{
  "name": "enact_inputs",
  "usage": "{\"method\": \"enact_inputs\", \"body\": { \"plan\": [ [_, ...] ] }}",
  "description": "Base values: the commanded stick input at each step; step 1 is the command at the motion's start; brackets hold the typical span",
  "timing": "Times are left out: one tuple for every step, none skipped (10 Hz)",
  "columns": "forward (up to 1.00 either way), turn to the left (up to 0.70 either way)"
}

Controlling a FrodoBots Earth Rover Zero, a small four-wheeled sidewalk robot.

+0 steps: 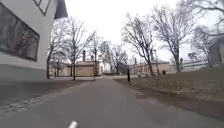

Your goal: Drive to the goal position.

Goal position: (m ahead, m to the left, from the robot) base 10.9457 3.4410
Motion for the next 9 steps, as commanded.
{"method": "enact_inputs", "body": {
  "plan": [
    [1.00, 0.01],
    [1.00, 0.01],
    [1.00, 0.01],
    [1.00, 0.01],
    [1.00, 0.01],
    [1.00, 0.01],
    [1.00, 0.01],
    [1.00, 0.01],
    [1.00, 0.01]
  ]
}}
